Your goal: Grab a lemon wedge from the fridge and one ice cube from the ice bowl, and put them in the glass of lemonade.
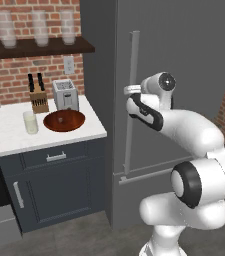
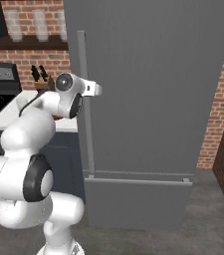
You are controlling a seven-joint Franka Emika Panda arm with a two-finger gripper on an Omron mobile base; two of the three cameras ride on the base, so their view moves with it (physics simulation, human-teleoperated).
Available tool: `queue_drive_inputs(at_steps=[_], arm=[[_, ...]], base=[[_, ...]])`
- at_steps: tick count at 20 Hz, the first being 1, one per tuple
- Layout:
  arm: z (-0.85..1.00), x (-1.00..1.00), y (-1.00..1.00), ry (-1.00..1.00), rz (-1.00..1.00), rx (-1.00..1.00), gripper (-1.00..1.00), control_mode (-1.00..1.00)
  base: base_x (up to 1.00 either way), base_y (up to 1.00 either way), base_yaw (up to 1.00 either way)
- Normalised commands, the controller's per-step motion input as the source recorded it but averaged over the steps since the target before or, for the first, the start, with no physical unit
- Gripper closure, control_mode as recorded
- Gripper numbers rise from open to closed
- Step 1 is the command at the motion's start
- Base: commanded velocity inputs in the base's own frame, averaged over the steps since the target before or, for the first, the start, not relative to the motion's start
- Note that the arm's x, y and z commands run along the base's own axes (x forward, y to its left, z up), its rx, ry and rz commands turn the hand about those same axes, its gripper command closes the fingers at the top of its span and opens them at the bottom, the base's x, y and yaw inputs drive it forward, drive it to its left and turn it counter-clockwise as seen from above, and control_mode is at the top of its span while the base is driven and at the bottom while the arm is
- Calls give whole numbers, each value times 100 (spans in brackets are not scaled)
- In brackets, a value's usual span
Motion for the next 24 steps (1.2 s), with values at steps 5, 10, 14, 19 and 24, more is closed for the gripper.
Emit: queue_drive_inputs(at_steps=[5, 10, 14, 19, 24], arm=[[-31, 65, 0, 0, 0, 0, -100, -100], [-28, 70, 0, 0, 0, 0, -100, -100], [-26, 75, 0, 0, 0, 0, -100, -100], [-23, 77, 0, 0, 0, 0, -100, -100], [-19, 84, 0, 0, 0, 0, -100, -100]], base=[[0, 0, 0], [0, 0, 0], [0, 0, 0], [0, 0, 0], [0, 0, 0]])
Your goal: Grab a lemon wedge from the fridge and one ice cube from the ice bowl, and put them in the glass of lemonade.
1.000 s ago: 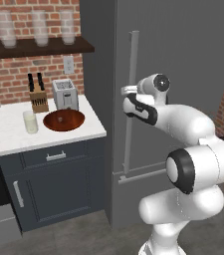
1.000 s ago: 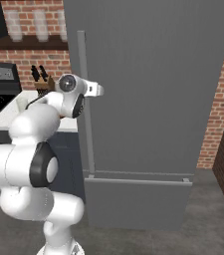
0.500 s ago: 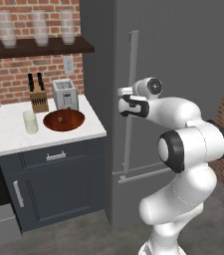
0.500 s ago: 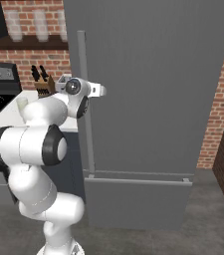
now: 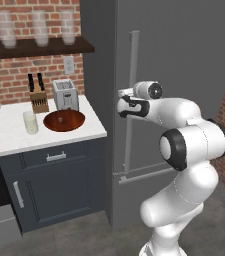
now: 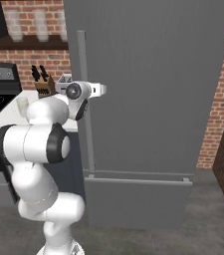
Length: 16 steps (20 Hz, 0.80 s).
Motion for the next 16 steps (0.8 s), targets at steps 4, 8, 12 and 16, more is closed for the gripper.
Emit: queue_drive_inputs(at_steps=[4, 8, 12, 16], arm=[[-16, 87, 1, 1, 0, 0, -100, -100], [-6, 67, 5, 0, -1, 0, 100, -100], [0, 53, 6, 1, -2, 0, 100, -100], [2, 14, 5, 12, -2, 0, 100, -100]], base=[[0, 0, 0], [0, 0, 0], [0, 0, 0], [0, 0, 0]])
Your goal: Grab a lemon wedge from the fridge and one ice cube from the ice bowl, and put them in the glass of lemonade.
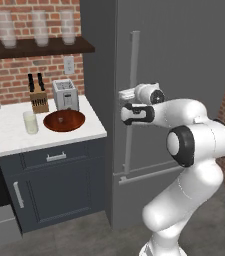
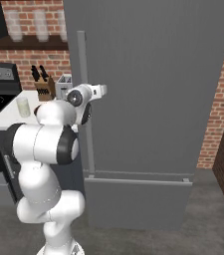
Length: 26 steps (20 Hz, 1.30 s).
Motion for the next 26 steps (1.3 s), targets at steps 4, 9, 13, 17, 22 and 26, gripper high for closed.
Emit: queue_drive_inputs(at_steps=[4, 9, 13, 17, 22, 26], arm=[[20, -86, -16, 10, -1, 0, 100, -100], [30, -100, -37, 22, -1, 2, 100, -100], [30, -100, -49, 33, -4, 3, 100, -100], [22, -100, -61, 39, -7, 3, 100, -100], [7, -100, -69, 34, -9, 3, 100, -100], [1, -100, -82, 27, -12, 4, 100, -100]], base=[[0, 0, 0], [0, 0, 0], [0, 0, 0], [0, 0, 0], [0, 0, 0], [0, 0, 0]])
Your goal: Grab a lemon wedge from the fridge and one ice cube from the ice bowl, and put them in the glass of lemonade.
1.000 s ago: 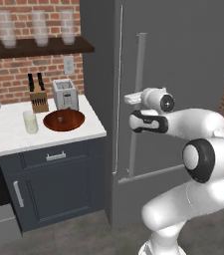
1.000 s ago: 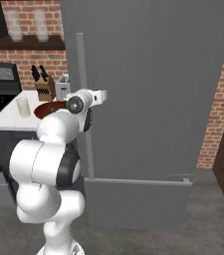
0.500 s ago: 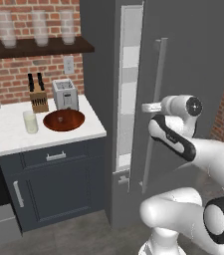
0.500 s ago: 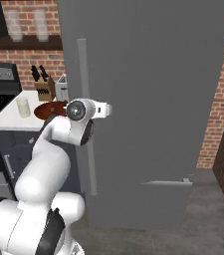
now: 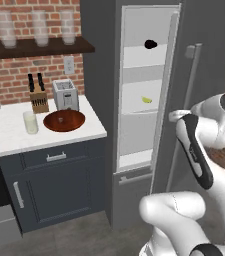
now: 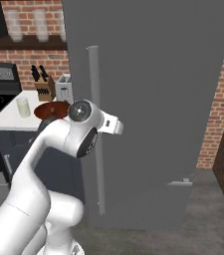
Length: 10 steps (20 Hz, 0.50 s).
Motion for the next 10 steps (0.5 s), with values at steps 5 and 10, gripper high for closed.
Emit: queue_drive_inputs(at_steps=[5, 10], arm=[[0, -100, -93, 19, -12, 5, 100, -100], [4, -100, -92, 11, -10, 5, 100, -100]], base=[[0, 0, 0], [0, 0, 0]])
